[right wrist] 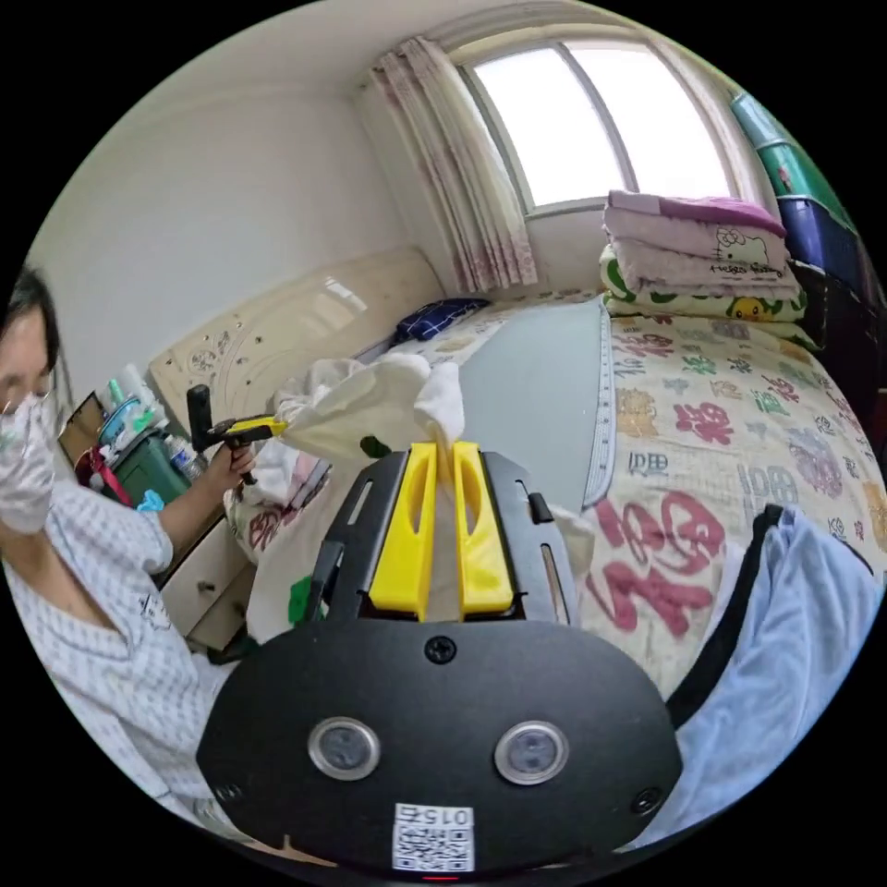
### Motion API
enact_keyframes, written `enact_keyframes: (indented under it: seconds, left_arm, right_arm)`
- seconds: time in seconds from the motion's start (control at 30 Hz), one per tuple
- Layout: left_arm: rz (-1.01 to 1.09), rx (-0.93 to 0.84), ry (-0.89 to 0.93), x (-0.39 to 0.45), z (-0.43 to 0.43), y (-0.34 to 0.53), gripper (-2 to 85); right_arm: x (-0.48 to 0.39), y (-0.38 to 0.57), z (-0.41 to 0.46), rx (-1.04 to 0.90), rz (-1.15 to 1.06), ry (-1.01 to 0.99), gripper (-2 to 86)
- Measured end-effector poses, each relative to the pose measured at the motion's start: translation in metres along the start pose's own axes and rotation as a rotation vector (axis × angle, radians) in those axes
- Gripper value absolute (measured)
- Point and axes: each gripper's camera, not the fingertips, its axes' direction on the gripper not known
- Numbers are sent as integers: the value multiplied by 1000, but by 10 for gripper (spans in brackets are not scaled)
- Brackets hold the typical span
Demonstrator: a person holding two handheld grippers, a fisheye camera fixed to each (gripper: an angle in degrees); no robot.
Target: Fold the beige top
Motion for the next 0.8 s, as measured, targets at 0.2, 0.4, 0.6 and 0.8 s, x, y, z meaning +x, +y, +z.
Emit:
enact_keyframes:
  seconds: [0.2, 0.4, 0.6, 0.8]
  left_arm:
    - [-254, -245, 172, 37, 17, 172, 47]
    - [-392, -199, 110, 41, -2, 196, 53]
    - [-438, -144, 39, 66, -37, 207, 47]
    - [-461, -31, -20, 96, -97, 221, 42]
  right_arm:
    - [-3, 188, -105, -61, 431, -109, 23]
    - [-68, 194, -167, -6, 403, -45, 40]
    - [-134, 202, -203, 49, 374, -154, 41]
    - [-189, 227, -268, 128, 373, -100, 41]
